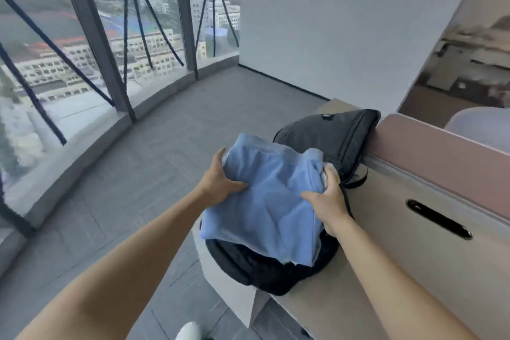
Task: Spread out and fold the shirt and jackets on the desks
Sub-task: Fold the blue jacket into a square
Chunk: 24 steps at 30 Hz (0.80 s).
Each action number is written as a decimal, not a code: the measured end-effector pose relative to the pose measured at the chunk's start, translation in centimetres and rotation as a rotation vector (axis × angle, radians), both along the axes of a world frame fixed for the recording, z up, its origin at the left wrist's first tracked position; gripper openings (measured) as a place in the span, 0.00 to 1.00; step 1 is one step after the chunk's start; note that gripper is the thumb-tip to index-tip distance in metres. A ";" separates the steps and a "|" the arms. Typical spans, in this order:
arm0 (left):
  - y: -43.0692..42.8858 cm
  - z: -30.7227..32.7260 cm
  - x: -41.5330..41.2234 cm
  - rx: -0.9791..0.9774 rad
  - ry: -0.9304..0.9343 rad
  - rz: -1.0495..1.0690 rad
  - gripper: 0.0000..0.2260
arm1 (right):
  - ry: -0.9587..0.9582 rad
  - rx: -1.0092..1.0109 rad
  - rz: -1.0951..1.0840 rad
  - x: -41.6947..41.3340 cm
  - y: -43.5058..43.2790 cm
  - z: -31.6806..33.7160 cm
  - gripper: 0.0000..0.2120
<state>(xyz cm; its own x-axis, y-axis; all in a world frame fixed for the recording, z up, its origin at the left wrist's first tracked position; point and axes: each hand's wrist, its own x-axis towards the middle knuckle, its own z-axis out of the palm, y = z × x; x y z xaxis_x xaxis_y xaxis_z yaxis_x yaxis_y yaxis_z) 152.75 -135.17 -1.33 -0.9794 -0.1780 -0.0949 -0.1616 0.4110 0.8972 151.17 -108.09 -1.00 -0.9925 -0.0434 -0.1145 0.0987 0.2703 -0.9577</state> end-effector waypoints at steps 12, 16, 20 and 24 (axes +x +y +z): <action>-1.3 -12.6 -22.5 -0.220 -0.221 -0.633 0.46 | -0.235 0.062 -0.620 -6.9 -4.2 -10.5 0.44; -1.1 -13.6 -19.5 -0.270 -0.127 -0.649 0.42 | -0.260 0.325 -0.776 -7.1 -6.6 -11.8 0.39; -0.9 -13.3 -16.5 -0.314 -0.117 -0.720 0.41 | -0.293 0.405 -0.895 -7.0 -6.1 -11.8 0.28; -0.2 -13.3 -17.6 -0.677 0.112 -0.665 0.39 | -0.417 0.737 -0.893 -6.9 -5.4 -11.4 0.27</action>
<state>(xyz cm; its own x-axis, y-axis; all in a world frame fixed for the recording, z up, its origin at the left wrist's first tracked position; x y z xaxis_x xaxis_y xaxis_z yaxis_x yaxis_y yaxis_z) 135.18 -135.35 -14.59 -0.8970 0.4356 -0.0753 0.3646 0.8253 0.4312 144.24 -113.53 -12.39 -0.5221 0.8414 -0.1393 0.7883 0.4137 -0.4555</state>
